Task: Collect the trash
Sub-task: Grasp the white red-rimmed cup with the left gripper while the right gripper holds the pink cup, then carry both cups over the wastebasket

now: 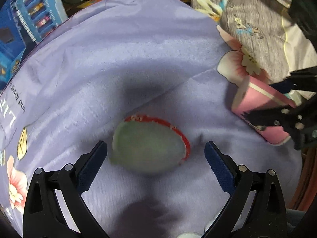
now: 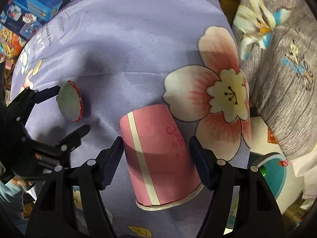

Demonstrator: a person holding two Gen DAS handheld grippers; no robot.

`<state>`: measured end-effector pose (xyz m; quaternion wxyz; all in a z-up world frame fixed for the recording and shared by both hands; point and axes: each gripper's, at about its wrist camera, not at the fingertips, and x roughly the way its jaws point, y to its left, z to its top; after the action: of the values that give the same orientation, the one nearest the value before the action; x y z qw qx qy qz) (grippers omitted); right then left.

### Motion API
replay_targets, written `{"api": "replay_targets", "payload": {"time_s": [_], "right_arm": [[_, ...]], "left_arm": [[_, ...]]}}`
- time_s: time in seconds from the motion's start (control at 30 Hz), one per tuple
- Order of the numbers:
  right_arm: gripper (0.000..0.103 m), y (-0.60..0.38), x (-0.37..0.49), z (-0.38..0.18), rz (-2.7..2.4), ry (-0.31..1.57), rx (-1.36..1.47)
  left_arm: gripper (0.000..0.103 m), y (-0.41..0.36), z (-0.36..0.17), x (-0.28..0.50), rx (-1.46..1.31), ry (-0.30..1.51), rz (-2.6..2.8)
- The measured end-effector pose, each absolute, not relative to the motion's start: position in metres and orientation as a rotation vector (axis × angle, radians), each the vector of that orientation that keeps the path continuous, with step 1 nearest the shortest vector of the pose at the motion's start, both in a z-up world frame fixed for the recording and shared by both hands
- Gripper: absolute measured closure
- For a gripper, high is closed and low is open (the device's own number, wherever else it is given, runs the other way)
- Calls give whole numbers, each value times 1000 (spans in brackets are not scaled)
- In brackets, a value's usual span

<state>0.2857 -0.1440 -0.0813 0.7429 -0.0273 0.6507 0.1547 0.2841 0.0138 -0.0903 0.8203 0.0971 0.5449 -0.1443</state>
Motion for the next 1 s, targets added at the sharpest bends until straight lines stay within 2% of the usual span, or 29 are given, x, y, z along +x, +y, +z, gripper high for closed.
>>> {"api": "replay_targets", "payload": {"time_s": [0.03,0.07,0.1,0.47,1.0], "right_arm": [[38,-146,285,-82,340,1425,-51],[38,-147,285,-82,340,1421,-46],[38,-147,284,-82,340,1419,-43],[39,-154,273,-69,348,1381,38],[41,-212,199,-26,319,1244,222]], "left_arm": [[5,14,-92,286,206,1158,-307],[14,15,-94,288,203,1155,-310],[29,15,-96,288,206,1161,-313],[29,20,-82,267,133,1139,-320],[29,-45,-43,190,179,1077,-450]]}}
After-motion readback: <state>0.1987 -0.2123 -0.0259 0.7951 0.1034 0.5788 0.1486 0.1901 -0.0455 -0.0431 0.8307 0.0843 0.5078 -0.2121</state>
